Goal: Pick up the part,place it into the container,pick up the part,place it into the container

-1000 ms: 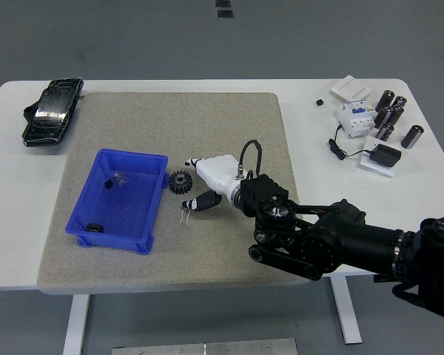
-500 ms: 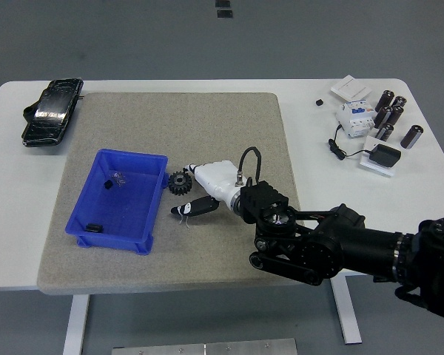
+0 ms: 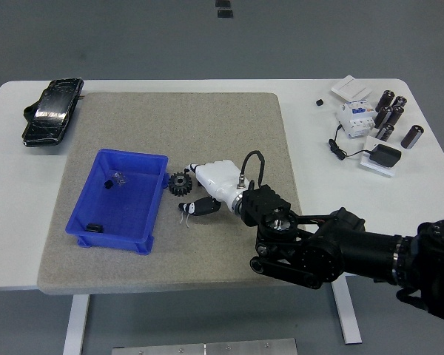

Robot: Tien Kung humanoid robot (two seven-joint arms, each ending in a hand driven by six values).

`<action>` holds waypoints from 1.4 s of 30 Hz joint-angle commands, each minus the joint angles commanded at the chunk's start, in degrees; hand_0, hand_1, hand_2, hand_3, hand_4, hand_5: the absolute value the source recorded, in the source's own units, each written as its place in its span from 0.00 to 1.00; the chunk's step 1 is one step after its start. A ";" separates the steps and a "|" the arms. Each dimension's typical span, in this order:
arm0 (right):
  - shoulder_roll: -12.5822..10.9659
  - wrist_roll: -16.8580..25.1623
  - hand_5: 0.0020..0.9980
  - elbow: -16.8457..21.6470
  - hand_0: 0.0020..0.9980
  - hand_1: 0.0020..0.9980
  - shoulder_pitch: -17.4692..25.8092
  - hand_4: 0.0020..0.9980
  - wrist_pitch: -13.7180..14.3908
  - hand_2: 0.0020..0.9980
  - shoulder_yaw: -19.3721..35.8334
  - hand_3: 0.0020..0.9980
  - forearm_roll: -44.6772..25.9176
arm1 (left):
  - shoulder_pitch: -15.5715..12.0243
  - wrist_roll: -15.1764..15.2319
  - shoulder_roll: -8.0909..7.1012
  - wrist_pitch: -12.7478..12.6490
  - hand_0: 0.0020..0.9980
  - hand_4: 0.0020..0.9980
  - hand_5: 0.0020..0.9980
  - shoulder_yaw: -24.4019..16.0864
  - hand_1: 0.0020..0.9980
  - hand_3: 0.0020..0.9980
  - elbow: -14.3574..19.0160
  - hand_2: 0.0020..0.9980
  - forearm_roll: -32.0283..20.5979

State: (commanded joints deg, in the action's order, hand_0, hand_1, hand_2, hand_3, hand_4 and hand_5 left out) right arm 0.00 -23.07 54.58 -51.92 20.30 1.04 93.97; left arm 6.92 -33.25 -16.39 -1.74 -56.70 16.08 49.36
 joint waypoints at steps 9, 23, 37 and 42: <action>0.00 0.12 0.38 0.33 0.29 0.39 0.20 0.61 1.18 0.46 0.23 0.62 0.18 | -0.06 0.33 -0.02 -0.14 0.75 0.65 0.43 0.11 0.72 0.63 -0.05 0.72 -0.04; 0.00 0.47 0.38 1.64 0.29 0.39 0.90 0.62 5.66 0.45 0.69 0.61 -0.10 | -0.36 0.59 0.10 -0.35 0.75 0.65 0.43 0.08 0.72 0.63 -0.05 0.72 -0.16; 0.00 -0.66 0.39 6.04 0.31 0.48 1.66 0.67 7.12 0.62 9.89 0.66 5.09 | -0.75 -0.45 -0.02 -0.51 0.75 0.66 0.43 -0.78 0.72 0.64 0.32 0.72 0.18; 0.00 -0.68 0.39 6.77 0.31 0.48 1.44 0.67 6.75 0.62 11.01 0.66 6.08 | -1.01 -1.34 -0.10 -0.55 0.75 0.66 0.43 -1.61 0.72 0.64 0.60 0.72 0.89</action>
State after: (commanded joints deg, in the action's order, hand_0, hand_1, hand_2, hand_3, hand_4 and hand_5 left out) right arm 0.00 -23.75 61.35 -50.48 27.04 12.04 100.04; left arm 5.91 -34.60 -16.49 -2.28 -58.31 16.69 50.25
